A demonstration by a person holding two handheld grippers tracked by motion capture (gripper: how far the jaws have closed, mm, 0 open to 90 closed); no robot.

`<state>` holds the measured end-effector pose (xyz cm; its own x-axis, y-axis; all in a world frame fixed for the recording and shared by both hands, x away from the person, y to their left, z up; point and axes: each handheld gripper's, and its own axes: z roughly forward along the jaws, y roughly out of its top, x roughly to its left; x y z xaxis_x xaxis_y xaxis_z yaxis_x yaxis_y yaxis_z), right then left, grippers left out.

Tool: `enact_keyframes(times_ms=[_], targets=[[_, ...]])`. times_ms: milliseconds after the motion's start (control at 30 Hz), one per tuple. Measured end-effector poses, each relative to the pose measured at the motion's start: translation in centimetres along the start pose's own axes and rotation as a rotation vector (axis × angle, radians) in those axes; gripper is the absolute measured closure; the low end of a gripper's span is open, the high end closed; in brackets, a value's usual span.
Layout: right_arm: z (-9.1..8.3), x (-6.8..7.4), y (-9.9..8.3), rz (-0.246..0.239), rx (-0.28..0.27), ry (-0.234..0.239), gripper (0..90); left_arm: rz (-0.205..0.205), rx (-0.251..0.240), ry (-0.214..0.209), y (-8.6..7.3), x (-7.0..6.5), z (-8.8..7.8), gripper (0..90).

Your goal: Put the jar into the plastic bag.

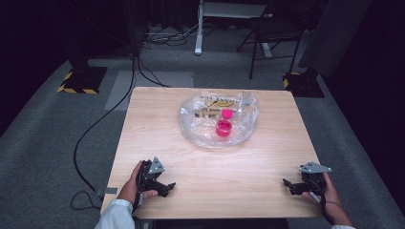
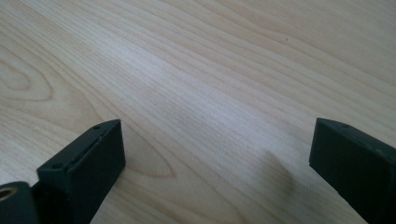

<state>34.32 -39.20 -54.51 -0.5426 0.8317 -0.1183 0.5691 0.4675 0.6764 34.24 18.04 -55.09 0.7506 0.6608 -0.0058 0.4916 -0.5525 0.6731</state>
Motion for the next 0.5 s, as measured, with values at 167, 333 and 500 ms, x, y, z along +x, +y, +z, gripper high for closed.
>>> enact_keyframes(times_ms=[167, 333, 500], targets=[[-0.5, -0.6, -1.1, 0.051, -0.011, 0.005, 1.1, 0.0, 0.0, 0.0, 0.0, 0.0, 0.0, 0.0], [-0.8, -1.1, -2.1, 0.107, -0.029, 0.024, 0.5, -0.002, 0.0, -0.001, 0.0, 0.0, 0.0, 0.0], [-1.0, -1.3, -2.6, 0.138, -0.035, 0.03, 0.5, -0.002, 0.0, 0.0, 0.0, 0.0, 0.0, 0.0]])
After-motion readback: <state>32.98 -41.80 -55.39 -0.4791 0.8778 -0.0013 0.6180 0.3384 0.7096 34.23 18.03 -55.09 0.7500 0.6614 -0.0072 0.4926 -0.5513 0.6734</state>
